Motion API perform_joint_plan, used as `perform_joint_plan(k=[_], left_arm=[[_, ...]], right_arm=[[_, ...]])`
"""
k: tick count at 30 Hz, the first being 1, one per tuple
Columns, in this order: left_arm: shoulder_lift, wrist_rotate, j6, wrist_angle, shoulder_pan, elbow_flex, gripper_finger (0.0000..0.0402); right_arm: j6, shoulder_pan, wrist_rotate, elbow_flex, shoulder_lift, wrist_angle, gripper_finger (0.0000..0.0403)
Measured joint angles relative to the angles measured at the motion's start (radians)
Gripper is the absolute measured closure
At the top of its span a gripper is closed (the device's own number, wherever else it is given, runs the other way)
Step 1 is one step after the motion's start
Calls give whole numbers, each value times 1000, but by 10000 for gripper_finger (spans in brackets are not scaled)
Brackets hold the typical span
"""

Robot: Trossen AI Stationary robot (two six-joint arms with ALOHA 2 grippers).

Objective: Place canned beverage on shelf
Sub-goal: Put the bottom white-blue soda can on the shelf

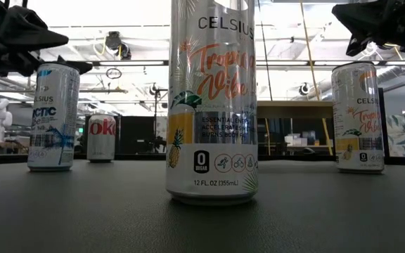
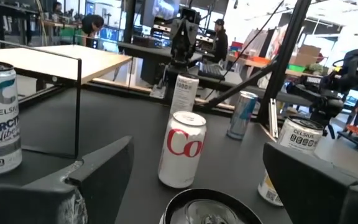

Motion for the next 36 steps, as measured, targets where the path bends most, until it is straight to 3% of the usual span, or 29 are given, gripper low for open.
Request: perform_joint_plan(k=[13,20,36], left_arm=[[7,38,0,-22,-38,0,43],[16,-26,57,-31,-48,0,43],[138,-8,55,-33,-58,1,43]], right_arm=[[0,0,0,0,0,0,403],[0,0,0,0,0,0,403],[0,0,0,0,0,0,403]])
